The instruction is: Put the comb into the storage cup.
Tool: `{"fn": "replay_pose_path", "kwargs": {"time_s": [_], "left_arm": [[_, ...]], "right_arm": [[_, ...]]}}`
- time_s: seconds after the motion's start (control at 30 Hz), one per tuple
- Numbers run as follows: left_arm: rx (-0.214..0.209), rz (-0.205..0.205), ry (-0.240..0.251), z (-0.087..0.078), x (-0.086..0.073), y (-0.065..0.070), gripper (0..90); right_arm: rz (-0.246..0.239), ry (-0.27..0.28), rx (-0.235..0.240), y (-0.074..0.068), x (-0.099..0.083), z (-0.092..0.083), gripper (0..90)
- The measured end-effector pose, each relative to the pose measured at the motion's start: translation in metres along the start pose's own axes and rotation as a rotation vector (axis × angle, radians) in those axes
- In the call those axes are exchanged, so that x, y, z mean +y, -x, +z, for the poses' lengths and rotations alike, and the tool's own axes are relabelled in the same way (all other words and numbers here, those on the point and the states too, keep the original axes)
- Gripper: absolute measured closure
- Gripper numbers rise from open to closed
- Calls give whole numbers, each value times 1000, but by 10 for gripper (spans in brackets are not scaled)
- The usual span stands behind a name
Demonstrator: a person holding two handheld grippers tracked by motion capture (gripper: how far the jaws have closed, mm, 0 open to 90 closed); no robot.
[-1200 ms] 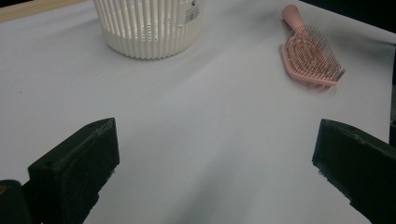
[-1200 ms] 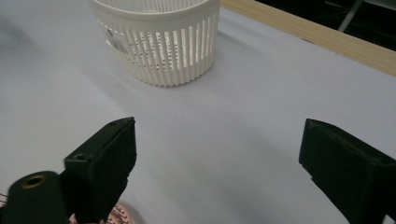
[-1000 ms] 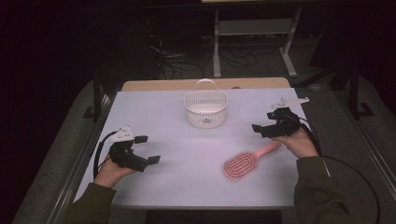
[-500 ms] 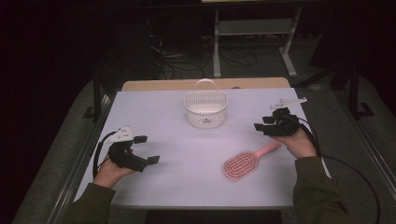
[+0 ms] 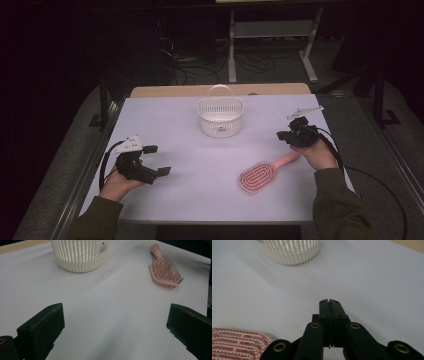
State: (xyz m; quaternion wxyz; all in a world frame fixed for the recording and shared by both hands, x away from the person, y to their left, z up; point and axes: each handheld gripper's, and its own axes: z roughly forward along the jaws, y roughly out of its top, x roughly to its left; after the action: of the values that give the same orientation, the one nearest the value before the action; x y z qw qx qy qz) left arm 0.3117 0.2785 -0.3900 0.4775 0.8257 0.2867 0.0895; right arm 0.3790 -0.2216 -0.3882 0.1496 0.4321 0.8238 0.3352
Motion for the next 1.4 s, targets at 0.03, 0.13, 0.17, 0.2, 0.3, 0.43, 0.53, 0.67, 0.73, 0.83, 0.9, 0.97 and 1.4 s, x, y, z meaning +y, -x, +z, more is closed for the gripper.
{"fn": "replay_pose_path", "kwargs": {"time_s": [0.03, 0.13, 0.17, 0.2, 0.3, 0.43, 0.53, 0.67, 0.73, 0.83, 0.9, 0.97, 1.4], "left_arm": [[0, 0, -1, 0, 0, 0, 8], [0, 2, -1, 0, 0, 0, 8], [1, 2, -2, 0, 0, 0, 8], [2, 2, -2, 1, 0, 0, 8], [3, 3, -2, 1, 0, 0, 8], [6, 3, -3, 1, -1, 0, 8], [7, 5, -4, 1, -1, 0, 8], [9, 5, -5, 1, -1, 0, 8], [10, 6, -7, 1, -1, 0, 8], [10, 5, -8, 2, -1, 1, 8], [10, 6, -9, 2, -1, 1, 8], [10, 6, -9, 2, -1, 1, 8], [12, 12, -10, 1, 0, 1, 8]], "right_arm": [[1, -15, -4, 0, -1, 1, 886], [4, -43, -9, 1, -2, 5, 887], [4, -47, -8, 2, -3, 6, 887], [2, -57, -8, 3, -5, 8, 887], [-1, -63, -11, 3, -6, 9, 887], [-5, -84, -8, 6, -8, 12, 887], [-11, -96, -11, 7, -10, 13, 887], [0, -105, -15, 10, -12, 14, 887], [3, -110, -16, 12, -13, 15, 887], [17, -129, -29, 16, -16, 17, 887], [16, -134, -34, 18, -17, 18, 887], [21, -140, -41, 19, -18, 19, 887], [27, -186, -60, 25, -27, 23, 888]]}}
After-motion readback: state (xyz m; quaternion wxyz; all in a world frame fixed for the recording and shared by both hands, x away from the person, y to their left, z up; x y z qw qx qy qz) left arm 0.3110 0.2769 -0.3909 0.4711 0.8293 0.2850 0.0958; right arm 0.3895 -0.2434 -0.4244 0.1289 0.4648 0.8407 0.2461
